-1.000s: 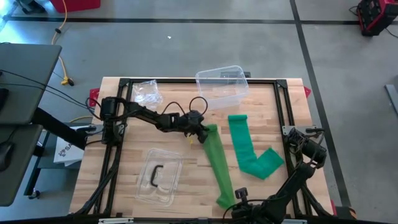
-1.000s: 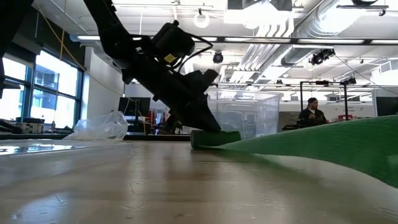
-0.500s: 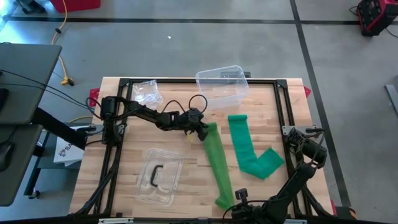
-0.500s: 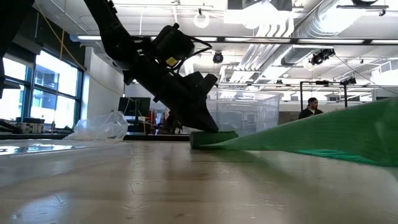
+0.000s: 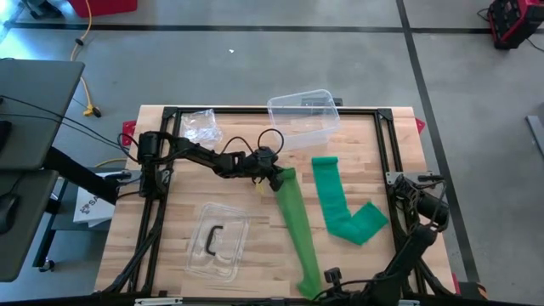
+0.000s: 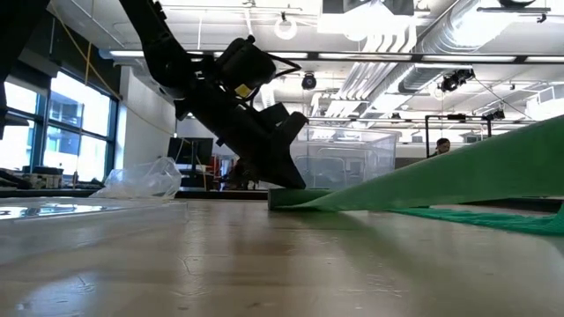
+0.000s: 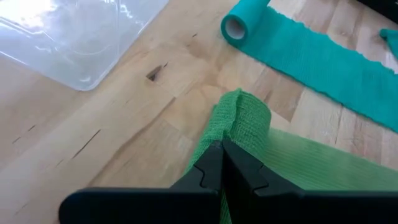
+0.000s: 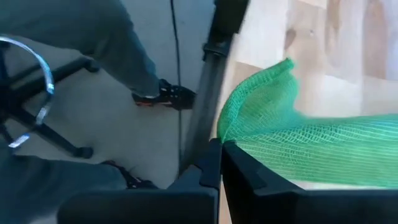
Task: Roll bandage
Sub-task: Roll the green bandage
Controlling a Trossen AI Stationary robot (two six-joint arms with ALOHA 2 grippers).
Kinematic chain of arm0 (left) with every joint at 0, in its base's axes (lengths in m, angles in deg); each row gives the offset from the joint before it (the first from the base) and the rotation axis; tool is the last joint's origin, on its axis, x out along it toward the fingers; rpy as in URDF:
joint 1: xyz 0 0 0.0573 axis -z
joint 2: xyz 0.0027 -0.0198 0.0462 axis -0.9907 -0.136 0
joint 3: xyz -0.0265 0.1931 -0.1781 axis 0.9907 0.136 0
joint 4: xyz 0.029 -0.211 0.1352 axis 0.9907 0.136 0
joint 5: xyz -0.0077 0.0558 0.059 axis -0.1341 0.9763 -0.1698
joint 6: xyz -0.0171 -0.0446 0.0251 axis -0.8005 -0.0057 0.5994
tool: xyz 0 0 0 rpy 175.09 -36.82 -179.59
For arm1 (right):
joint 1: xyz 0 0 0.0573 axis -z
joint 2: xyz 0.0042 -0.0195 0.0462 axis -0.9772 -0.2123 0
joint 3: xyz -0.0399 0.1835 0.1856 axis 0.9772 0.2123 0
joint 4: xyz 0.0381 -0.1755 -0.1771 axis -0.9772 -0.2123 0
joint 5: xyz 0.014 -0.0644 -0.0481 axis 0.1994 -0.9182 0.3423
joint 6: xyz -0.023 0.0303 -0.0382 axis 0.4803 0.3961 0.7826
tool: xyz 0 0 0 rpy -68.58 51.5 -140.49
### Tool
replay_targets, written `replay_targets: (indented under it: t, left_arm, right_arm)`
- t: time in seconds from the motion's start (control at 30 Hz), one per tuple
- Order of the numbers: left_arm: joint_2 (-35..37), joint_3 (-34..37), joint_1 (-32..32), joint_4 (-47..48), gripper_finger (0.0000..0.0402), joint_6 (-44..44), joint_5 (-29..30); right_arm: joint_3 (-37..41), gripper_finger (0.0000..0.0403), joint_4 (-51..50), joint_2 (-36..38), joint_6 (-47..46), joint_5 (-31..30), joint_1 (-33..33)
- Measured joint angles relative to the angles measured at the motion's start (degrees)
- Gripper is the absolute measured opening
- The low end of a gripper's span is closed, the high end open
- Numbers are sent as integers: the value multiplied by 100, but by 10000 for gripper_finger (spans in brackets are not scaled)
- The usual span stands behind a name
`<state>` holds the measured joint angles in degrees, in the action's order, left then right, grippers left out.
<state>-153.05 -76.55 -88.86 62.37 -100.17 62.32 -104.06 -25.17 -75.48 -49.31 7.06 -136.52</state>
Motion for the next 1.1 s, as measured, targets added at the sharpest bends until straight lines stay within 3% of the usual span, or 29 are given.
replay_targets:
  t: [0.4,0.67,1.1]
  left_arm:
    - [0,0,-13,261,0,44,288]
    - [0,11,104,201,0,-32,335]
    - [-26,28,478,-444,0,11,282]
  right_arm:
    - [0,0,237,0,-614,408,-141]
    - [4,0,184,0,53,4,10]
    - [9,0,-229,0,546,6,349]
